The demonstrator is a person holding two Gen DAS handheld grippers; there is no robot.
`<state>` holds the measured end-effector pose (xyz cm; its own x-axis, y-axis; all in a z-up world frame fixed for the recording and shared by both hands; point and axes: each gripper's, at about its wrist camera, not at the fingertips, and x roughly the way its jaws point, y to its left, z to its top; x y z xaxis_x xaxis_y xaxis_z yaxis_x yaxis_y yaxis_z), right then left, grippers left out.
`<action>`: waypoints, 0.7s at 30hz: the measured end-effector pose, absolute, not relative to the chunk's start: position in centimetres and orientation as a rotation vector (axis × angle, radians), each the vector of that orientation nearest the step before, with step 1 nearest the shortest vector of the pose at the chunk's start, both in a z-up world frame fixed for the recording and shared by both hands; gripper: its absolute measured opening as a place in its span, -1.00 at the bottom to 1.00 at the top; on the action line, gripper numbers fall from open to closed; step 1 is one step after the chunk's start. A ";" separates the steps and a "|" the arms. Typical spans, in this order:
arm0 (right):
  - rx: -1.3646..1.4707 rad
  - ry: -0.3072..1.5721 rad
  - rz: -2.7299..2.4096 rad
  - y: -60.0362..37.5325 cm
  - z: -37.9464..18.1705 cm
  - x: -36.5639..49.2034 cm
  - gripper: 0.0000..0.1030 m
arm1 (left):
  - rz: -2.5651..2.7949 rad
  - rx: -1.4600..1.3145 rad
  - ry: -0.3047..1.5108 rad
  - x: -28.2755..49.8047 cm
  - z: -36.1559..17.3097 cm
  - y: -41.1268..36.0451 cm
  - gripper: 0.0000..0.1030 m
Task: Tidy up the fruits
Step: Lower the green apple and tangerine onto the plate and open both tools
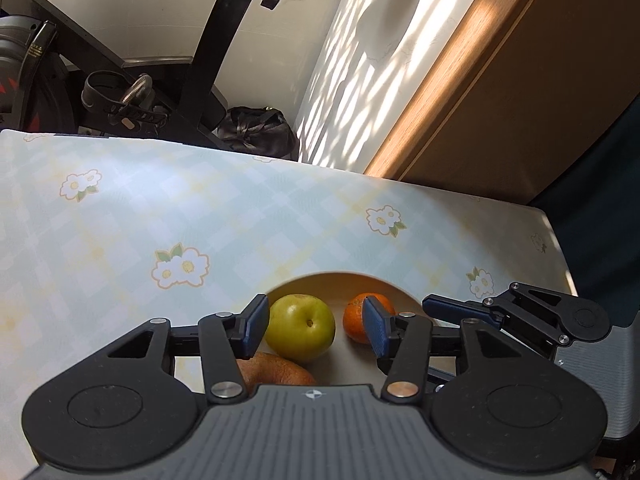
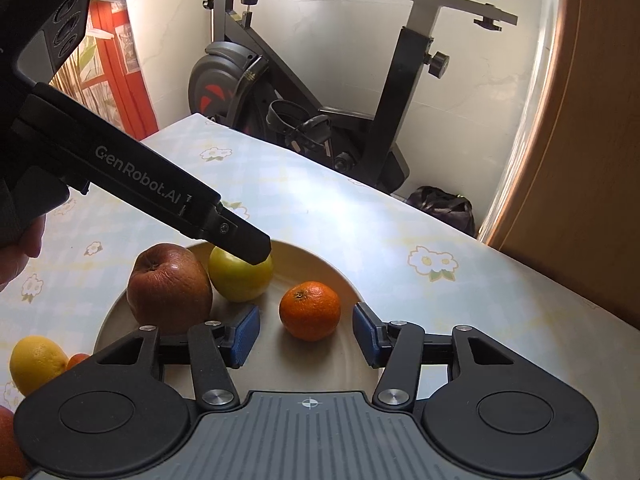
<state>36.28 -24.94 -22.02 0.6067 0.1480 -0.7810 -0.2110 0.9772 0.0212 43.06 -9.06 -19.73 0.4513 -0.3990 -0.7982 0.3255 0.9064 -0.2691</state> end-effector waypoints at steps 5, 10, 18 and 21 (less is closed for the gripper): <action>0.018 0.829 0.133 -25.9 -19.6 32.5 0.00 | -0.450 -0.067 0.921 39.4 -16.8 -8.2 0.05; 0.116 0.767 0.068 -26.9 -17.7 28.4 0.43 | -0.439 -0.072 0.832 35.2 -14.1 -6.4 0.05; 0.267 0.663 -0.015 -27.6 -16.0 22.4 0.61 | -0.419 -0.054 0.744 29.4 -11.7 -3.4 0.05; 0.279 0.644 -0.047 -27.0 -15.9 20.9 0.65 | -0.413 -0.039 0.727 28.1 -11.5 -1.9 0.05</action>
<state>20.93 -27.04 -15.93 0.7998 0.0430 -0.5987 0.1292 0.9617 0.2417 28.13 -1.88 -11.50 0.6704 -0.3802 -0.6372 0.3532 0.9187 -0.1765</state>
